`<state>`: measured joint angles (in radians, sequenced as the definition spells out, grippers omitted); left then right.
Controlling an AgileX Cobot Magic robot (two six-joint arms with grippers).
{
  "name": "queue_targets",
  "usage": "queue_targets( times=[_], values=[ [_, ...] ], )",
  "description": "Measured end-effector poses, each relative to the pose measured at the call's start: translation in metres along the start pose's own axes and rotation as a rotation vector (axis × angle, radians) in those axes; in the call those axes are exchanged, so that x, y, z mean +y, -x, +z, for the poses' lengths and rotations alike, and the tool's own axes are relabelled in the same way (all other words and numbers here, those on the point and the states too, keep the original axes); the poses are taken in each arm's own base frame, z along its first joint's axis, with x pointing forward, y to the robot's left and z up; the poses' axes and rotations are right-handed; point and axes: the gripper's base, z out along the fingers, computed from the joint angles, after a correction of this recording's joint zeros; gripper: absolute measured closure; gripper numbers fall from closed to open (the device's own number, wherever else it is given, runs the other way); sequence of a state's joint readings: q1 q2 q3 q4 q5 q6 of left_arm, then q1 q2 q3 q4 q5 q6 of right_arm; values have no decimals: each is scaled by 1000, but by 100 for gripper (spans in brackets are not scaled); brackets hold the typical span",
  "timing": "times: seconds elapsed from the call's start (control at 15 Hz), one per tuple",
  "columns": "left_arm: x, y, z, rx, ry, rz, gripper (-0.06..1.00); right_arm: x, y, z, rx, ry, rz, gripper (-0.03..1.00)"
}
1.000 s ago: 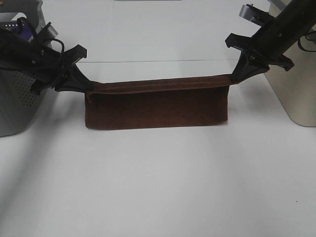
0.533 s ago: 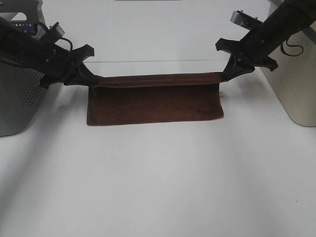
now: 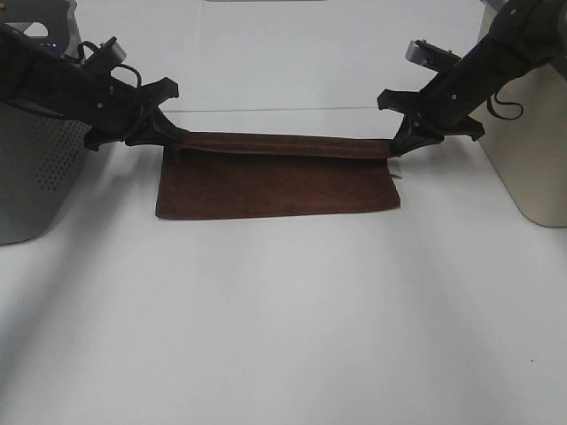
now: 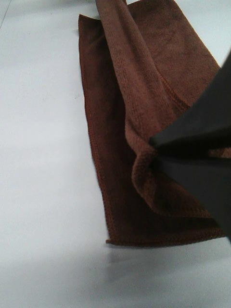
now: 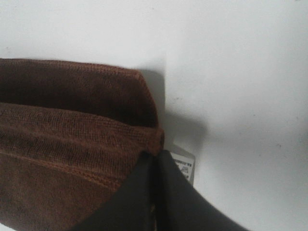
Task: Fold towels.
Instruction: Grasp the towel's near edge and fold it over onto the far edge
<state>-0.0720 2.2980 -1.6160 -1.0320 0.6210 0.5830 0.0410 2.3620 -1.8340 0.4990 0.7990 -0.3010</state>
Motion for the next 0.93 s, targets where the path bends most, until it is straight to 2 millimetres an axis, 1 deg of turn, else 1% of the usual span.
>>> queue_targets(
  times=[0.13, 0.2, 0.33, 0.4, 0.47, 0.67, 0.73, 0.8, 0.93],
  values=[
    [3, 0, 2, -10, 13, -1, 91, 1, 3, 1, -35, 3, 6, 95],
    [6, -2, 6, -7, 21, -6, 88, 1, 4, 1, -38, 2, 2, 95],
    [14, -5, 11, 8, 38, -5, 76, -1, 5, 1, -48, -11, -6, 91],
    [15, -4, 10, 5, 43, -4, 70, -2, 5, 0, -49, -15, -6, 89],
    [16, -4, 10, 3, 44, -4, 65, -3, 5, 0, -51, -17, -5, 87],
    [16, -4, 10, 1, 46, -3, 62, -2, 5, 0, -55, -7, 3, 80],
    [16, -4, 10, 0, 47, -3, 60, -2, 6, -1, -61, 2, 14, 74],
    [16, -4, 10, -1, 47, -3, 56, -2, 6, -1, -65, 14, 25, 66],
    [14, -2, 7, -7, 44, 0, 36, 1, 7, -2, -69, 32, 38, 43]
  ],
)
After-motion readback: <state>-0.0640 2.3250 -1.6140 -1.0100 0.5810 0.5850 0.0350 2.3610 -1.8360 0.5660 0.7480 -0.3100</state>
